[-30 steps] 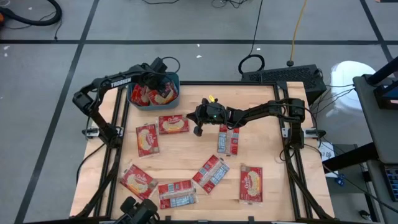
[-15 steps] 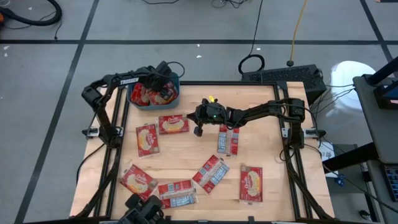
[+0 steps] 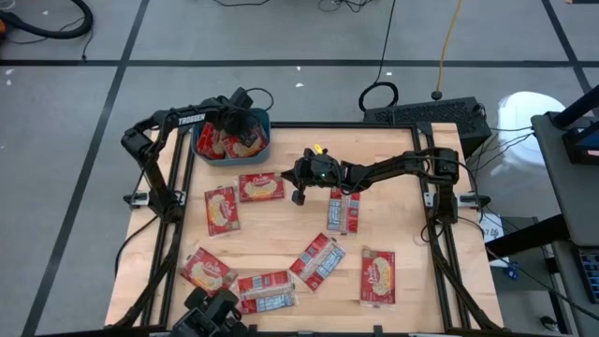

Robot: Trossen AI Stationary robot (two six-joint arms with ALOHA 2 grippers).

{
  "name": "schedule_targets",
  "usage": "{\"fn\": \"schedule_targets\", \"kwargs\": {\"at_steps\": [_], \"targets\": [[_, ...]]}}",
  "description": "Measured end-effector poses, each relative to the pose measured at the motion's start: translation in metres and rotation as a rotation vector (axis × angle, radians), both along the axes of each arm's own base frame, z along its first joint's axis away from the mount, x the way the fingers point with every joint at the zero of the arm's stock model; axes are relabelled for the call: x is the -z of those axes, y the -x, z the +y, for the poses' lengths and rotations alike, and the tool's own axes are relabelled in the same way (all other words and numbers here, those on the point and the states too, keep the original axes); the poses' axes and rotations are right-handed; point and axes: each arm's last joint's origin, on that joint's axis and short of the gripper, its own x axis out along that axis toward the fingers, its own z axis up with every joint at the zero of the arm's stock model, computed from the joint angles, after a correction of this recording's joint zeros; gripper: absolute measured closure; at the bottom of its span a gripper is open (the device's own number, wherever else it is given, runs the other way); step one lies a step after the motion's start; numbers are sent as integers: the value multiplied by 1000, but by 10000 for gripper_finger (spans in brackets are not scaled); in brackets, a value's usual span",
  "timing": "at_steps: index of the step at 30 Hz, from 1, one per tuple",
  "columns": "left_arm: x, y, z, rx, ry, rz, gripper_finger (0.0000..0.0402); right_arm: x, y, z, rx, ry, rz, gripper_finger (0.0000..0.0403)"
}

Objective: Sort popcorn bags into baskets
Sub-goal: Adjust the red popcorn bags in the blue bin

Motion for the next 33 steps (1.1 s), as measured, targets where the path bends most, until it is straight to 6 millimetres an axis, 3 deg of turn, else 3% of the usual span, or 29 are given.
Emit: {"fn": "schedule_targets", "kwargs": {"at_steps": [5, 9, 15, 22, 28, 33], "targets": [[2, -1, 0, 46, 40, -40, 164, 0, 0, 0, -2, 3, 1, 380], [6, -3, -1, 88, 83, -70, 195, 0, 0, 0, -2, 4, 1, 380], [9, -3, -1, 124, 97, -65, 265, 0, 0, 0, -2, 5, 1, 380], [8, -5, -2, 177, 75, -33, 389, 0, 0, 0, -6, 15, 3, 380], [-1, -5, -4, 178, 19, 4, 398, 0, 0, 0, -6, 15, 3, 380], [-30, -4, -16, 158, -73, 1, 399, 0, 0, 0, -10, 26, 6, 380]]}}
